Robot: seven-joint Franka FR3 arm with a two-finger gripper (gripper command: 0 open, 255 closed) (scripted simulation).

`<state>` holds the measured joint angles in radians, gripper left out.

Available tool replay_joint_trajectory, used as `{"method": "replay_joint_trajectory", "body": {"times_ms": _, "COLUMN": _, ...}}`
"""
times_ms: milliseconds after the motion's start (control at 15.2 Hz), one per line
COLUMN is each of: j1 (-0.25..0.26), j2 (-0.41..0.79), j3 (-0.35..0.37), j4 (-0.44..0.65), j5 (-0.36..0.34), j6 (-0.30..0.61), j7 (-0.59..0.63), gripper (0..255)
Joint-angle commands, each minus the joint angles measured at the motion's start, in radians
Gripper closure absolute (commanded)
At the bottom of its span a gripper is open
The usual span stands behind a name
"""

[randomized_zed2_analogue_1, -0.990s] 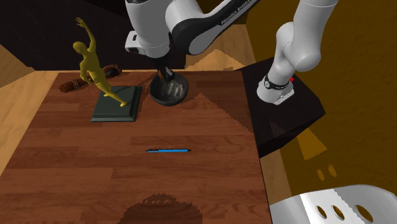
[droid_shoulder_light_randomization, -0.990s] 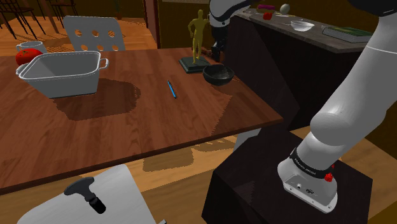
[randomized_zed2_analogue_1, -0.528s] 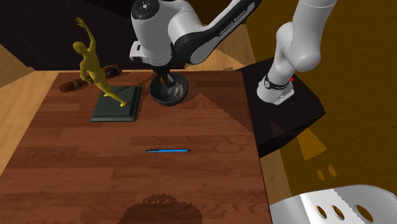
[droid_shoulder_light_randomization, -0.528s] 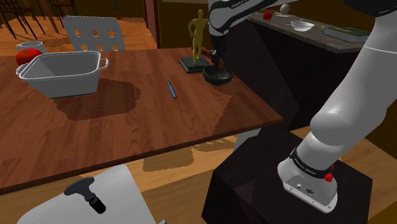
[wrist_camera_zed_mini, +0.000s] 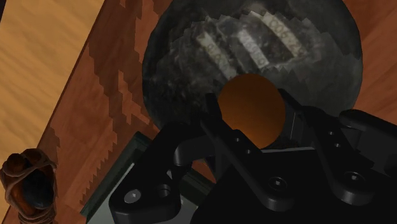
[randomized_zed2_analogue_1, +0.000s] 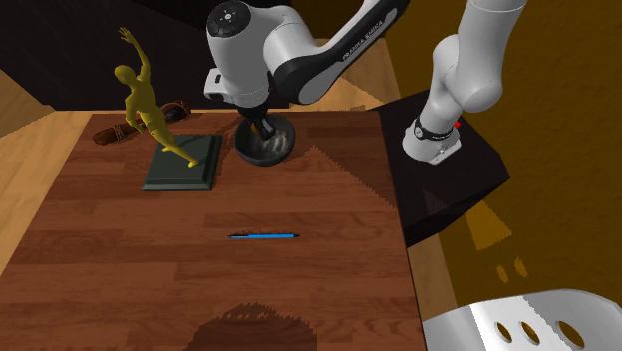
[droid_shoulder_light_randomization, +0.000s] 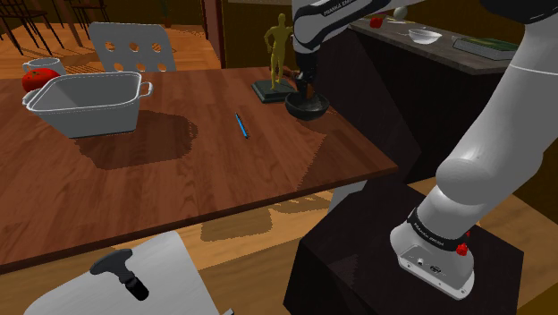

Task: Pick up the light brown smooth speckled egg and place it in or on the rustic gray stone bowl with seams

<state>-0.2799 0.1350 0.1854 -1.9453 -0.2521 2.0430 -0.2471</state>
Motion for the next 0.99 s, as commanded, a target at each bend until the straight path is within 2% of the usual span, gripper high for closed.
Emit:
{"method": "replay_joint_trajectory", "body": {"times_ms": 0, "j1": 0.000, "j2": 0.000, "j3": 0.000, "j4": 0.000, "j5": 0.000, "j6": 0.000, "j7": 0.000, "gripper": 255}}
{"method": "replay_joint_trajectory", "body": {"times_ms": 66, "j1": 0.000, "j2": 0.000, "j3": 0.000, "j4": 0.000, "j5": 0.000, "j6": 0.000, "j7": 0.000, "gripper": 0}}
{"method": "replay_joint_trajectory", "body": {"times_ms": 396, "j1": 0.000, "j2": 0.000, "j3": 0.000, "j4": 0.000, "j5": 0.000, "j6": 0.000, "j7": 0.000, "gripper": 0}}
{"method": "replay_joint_trajectory", "body": {"times_ms": 660, "j1": 0.010, "j2": -0.033, "j3": 0.011, "j4": 0.085, "j5": 0.019, "j6": -0.118, "j7": -0.012, "gripper": 0}}
{"method": "replay_joint_trajectory", "body": {"times_ms": 924, "j1": 0.010, "j2": -0.033, "j3": 0.011, "j4": 0.085, "j5": 0.019, "j6": -0.118, "j7": -0.012, "gripper": 0}}
